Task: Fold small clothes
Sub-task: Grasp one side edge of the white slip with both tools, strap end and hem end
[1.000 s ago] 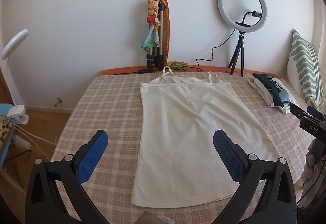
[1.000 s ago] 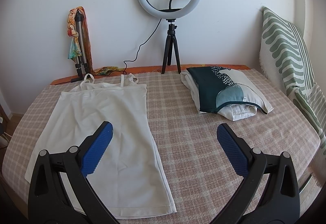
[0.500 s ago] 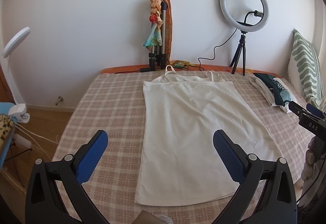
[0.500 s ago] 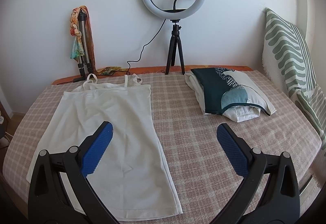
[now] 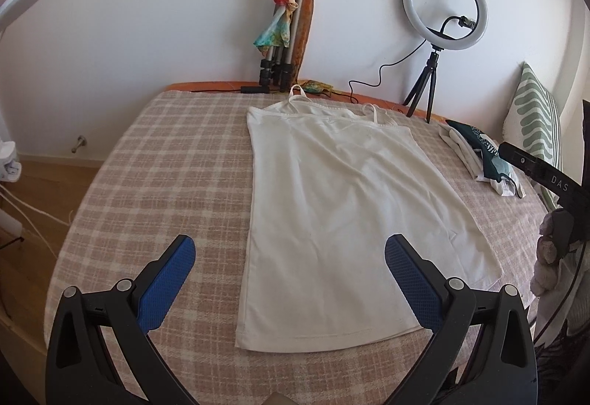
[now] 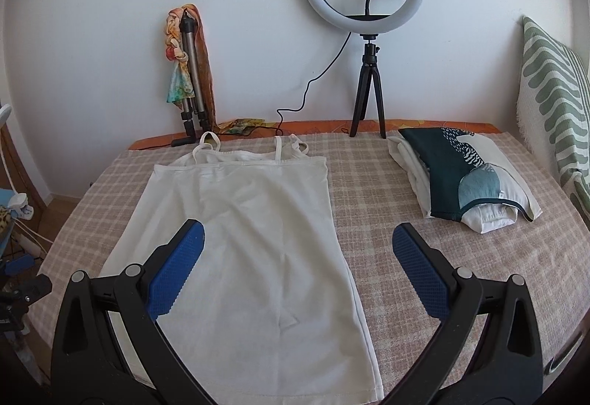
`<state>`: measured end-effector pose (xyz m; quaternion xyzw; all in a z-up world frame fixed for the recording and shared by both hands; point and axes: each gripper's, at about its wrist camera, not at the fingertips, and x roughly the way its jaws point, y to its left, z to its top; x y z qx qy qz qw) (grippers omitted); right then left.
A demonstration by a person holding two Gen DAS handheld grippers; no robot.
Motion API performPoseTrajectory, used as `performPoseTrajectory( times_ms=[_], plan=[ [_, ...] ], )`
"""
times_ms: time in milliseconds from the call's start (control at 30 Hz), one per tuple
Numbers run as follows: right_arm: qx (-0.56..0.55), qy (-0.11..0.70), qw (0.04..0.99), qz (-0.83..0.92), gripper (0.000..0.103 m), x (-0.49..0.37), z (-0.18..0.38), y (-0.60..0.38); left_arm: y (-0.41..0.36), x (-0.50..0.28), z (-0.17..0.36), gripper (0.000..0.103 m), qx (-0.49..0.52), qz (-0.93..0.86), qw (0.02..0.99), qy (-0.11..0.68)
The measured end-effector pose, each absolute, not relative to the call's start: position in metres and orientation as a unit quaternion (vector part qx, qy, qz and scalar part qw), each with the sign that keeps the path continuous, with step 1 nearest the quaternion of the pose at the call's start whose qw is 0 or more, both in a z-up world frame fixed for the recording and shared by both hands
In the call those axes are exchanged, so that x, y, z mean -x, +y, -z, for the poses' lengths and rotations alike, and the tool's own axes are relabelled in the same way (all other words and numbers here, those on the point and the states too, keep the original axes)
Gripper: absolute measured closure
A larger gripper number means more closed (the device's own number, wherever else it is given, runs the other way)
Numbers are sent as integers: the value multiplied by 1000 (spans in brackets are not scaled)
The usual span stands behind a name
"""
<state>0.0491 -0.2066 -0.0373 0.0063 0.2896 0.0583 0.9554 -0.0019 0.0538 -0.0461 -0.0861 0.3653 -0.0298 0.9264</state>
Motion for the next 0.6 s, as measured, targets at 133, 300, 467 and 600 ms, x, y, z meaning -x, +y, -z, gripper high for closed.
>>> performPoseTrajectory(
  times_ms=[133, 300, 467, 600],
  plan=[
    [3, 315, 941, -123, 0, -62, 34, -180, 65, 1, 62, 13, 115, 47, 912, 391],
    [12, 342, 919, -197, 13, -90, 29, -142, 83, 2, 88, 41, 149, 46, 892, 425],
    [-13, 402, 878, -258, 40, -137, 36, -98, 92, 4, 113, 61, 174, 58, 870, 458],
    [18, 422, 858, -294, 42, -163, 40, -46, 90, 6, 122, 61, 173, 74, 861, 473]
  ],
)
